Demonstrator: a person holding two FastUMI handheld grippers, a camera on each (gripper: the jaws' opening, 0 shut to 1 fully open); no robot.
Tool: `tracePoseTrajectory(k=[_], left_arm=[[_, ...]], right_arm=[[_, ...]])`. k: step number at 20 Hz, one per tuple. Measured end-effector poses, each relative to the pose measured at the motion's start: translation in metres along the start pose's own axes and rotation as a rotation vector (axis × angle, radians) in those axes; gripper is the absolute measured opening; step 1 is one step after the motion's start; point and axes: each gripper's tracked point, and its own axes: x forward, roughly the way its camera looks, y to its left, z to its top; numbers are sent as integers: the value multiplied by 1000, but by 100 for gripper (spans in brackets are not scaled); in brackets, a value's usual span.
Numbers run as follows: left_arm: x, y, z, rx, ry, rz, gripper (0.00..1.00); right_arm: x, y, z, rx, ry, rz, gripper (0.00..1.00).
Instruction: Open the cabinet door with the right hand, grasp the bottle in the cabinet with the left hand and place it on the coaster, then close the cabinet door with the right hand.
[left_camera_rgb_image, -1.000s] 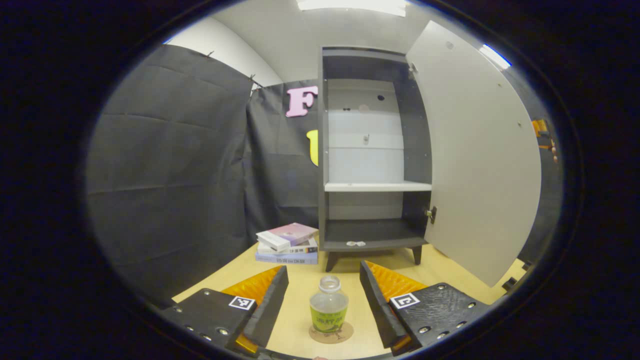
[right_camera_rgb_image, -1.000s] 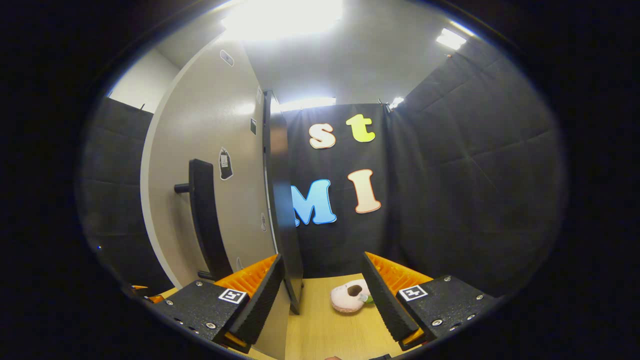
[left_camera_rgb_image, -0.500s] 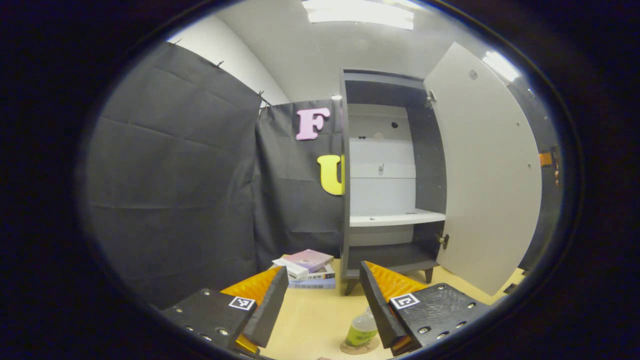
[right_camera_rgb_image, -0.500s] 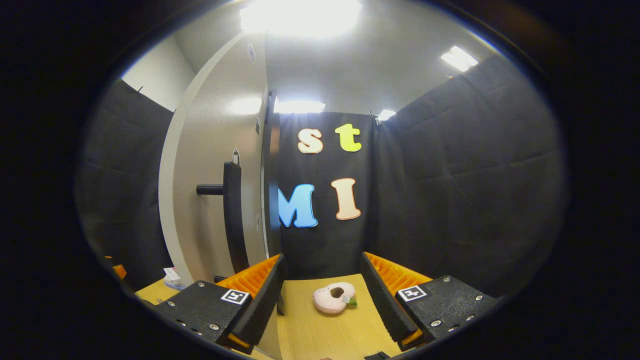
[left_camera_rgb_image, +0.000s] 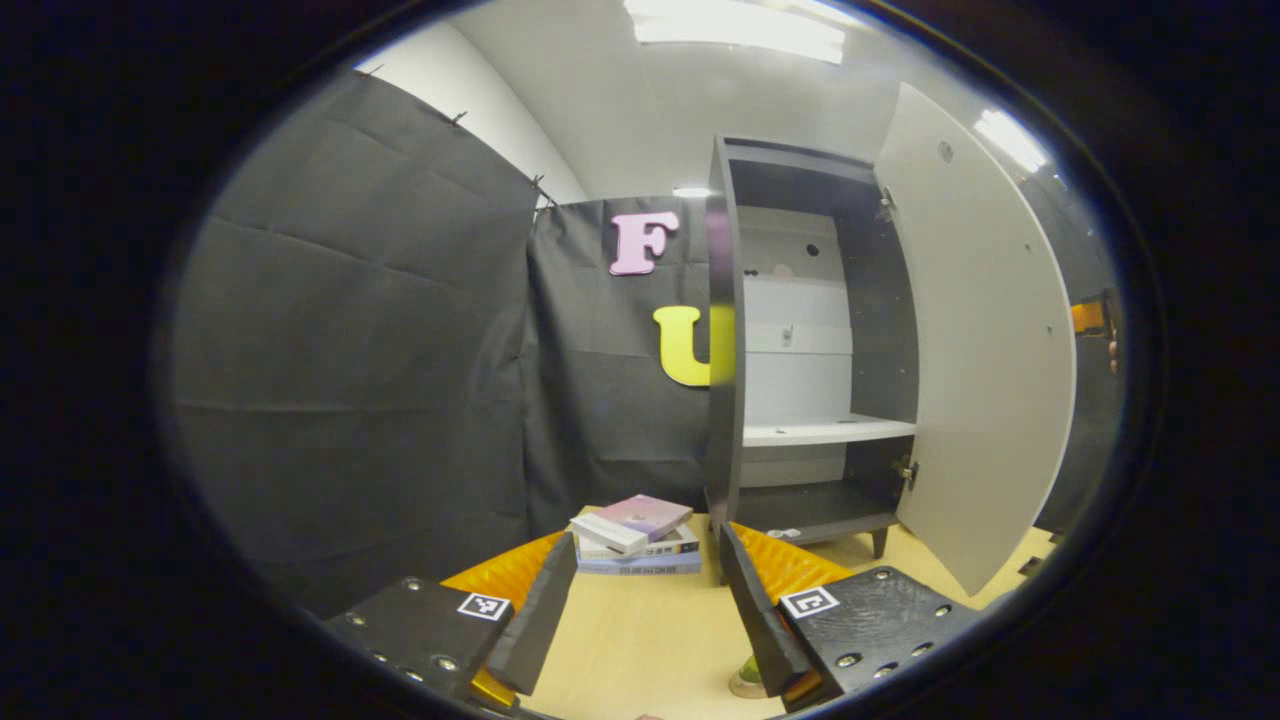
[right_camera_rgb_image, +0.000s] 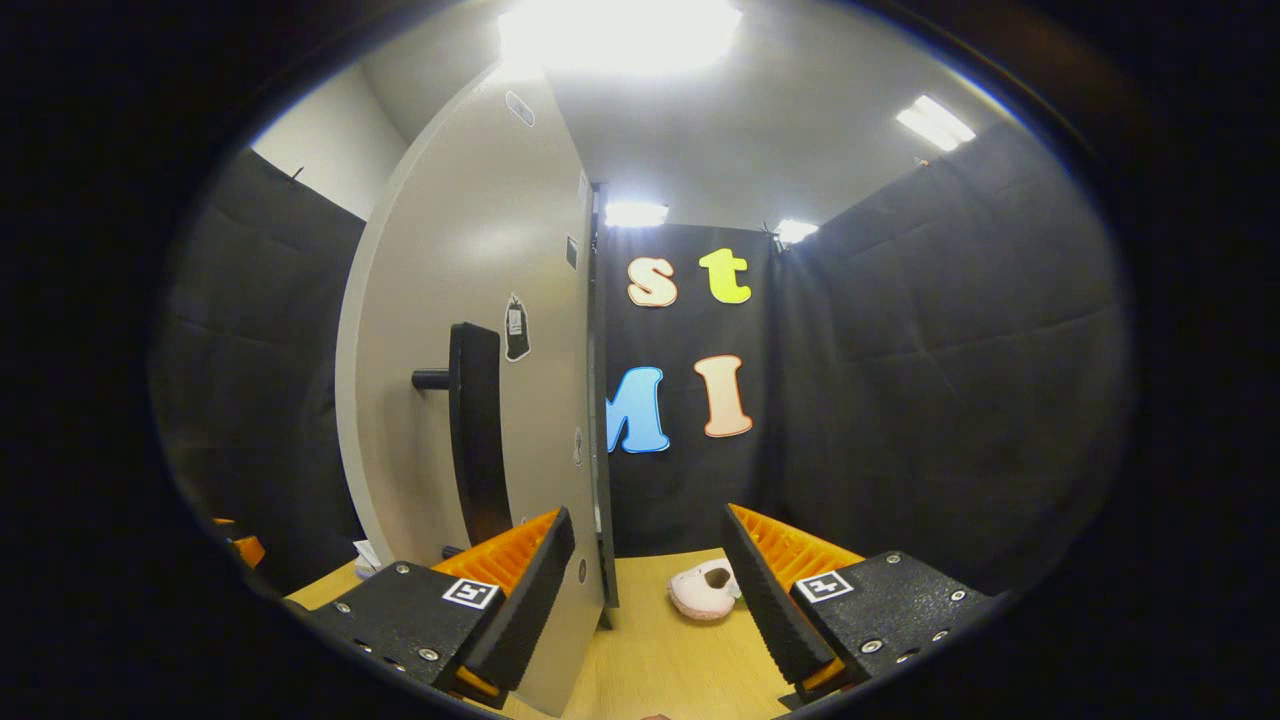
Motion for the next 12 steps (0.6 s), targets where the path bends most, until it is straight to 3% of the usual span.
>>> tracePoseTrajectory(k=[4, 5, 6, 12], left_arm=[[-7, 28, -3, 8, 3, 22, 86], [-9, 35, -3, 6, 2, 28, 82], [-10, 41, -3, 5, 2, 34, 86], [-21, 81, -9, 15, 9, 82, 82]], right_arm=[[4, 34, 0, 1, -3, 33, 92], [4, 42, -1, 1, -4, 41, 92], [6, 51, -1, 2, -5, 49, 92], [22, 99, -2, -4, -17, 110, 92]])
